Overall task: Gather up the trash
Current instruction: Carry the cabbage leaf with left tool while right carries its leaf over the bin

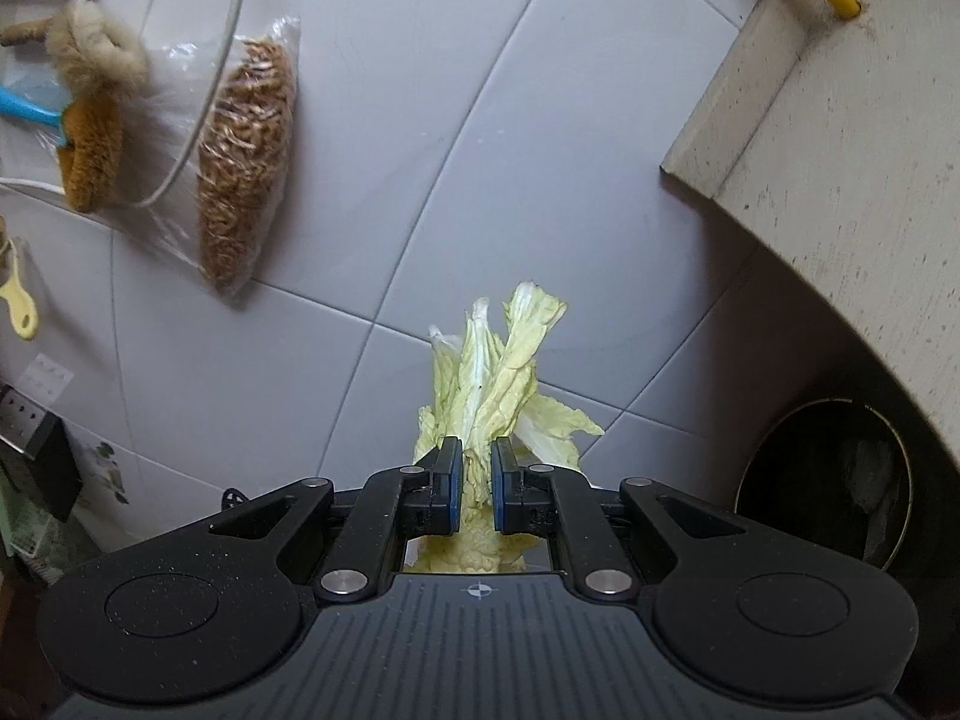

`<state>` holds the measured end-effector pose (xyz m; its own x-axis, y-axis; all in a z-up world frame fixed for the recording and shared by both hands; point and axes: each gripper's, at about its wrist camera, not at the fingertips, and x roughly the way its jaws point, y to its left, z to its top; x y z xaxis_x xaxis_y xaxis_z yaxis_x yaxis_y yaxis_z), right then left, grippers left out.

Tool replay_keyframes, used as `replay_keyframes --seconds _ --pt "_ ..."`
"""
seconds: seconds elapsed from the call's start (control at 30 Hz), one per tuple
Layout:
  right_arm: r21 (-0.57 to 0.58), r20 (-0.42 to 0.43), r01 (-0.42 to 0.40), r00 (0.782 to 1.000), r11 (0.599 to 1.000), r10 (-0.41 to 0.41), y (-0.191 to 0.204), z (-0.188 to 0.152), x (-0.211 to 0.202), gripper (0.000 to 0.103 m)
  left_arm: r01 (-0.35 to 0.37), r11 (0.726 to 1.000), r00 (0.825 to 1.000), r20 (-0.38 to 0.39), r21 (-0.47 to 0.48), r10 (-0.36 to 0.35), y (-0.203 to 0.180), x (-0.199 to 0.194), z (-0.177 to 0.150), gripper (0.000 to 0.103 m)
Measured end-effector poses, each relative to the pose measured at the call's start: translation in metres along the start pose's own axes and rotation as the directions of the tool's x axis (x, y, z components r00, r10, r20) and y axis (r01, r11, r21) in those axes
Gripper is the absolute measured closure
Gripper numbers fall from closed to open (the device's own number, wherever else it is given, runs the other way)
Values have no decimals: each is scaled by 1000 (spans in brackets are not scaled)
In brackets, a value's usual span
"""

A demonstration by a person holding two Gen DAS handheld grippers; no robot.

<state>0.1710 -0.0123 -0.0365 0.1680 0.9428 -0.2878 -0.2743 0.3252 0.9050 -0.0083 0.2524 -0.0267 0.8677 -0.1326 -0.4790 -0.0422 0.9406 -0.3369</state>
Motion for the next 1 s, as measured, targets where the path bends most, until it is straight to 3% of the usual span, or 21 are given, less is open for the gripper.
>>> replay_keyframes --seconds 0.47,1.0 --pt "0 0 65 998 998 -65 -2 -12 20 90 -33 999 999 42 1 33 27 -2 -6 93" --pt "47 -19 160 987 986 -159 -29 -14 33 90 -72 997 992 -98 15 74 31 34 -22 93"
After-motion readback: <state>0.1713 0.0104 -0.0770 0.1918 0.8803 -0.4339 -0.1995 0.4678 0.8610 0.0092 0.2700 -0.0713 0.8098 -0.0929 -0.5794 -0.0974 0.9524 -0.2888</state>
